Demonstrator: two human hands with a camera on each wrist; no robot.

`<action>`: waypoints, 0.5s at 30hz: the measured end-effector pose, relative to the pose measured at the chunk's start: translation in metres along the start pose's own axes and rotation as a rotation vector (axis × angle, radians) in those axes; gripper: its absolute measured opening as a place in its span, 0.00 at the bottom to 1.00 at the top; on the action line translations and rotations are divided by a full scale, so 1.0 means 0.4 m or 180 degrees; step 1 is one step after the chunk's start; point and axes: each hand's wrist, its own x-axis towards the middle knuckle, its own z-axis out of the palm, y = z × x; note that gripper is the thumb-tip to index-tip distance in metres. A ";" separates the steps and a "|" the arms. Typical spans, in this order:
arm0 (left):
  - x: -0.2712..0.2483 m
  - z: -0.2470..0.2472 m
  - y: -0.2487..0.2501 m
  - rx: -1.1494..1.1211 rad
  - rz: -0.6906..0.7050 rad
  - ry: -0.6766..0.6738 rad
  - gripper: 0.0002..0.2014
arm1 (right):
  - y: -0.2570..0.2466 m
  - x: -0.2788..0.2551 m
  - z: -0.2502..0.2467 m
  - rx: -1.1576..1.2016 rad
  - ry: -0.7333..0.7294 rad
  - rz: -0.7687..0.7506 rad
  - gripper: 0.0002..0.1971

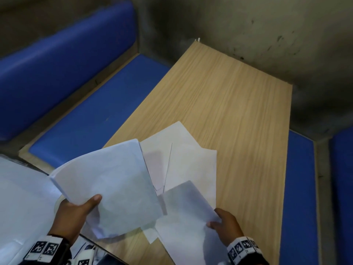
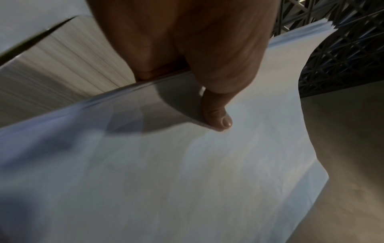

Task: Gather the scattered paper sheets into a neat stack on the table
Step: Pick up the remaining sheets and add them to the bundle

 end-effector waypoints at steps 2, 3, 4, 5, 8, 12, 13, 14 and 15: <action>0.007 -0.014 -0.003 0.0022 -0.0001 0.0028 0.19 | -0.039 0.005 -0.032 0.0556 0.0084 -0.0192 0.09; 0.009 -0.021 -0.002 0.0038 0.0005 0.0050 0.20 | -0.057 0.016 -0.044 0.0835 0.0159 -0.0216 0.09; 0.011 -0.026 0.000 0.0040 0.0014 0.0060 0.20 | -0.078 0.029 -0.053 0.1002 0.0301 -0.0233 0.10; 0.012 -0.032 0.003 0.0037 0.0012 0.0076 0.21 | -0.102 0.043 -0.057 0.1105 0.0480 -0.0212 0.11; 0.013 -0.046 0.013 0.0004 -0.0011 0.0129 0.20 | -0.148 0.108 -0.051 0.1146 0.0795 0.0131 0.16; 0.019 -0.059 0.012 -0.0079 -0.0066 0.0176 0.20 | -0.172 0.191 -0.003 0.0696 0.0956 0.0673 0.27; 0.019 -0.061 0.014 -0.0111 -0.0068 0.0184 0.21 | -0.177 0.202 0.010 0.0550 0.0987 0.0702 0.29; 0.022 -0.063 0.011 -0.0141 -0.0087 0.0190 0.21 | -0.188 0.205 0.019 0.0493 0.1045 0.0710 0.29; 0.023 -0.065 0.012 -0.0166 -0.0085 0.0197 0.21 | -0.203 0.197 0.025 0.0472 0.1070 0.0736 0.28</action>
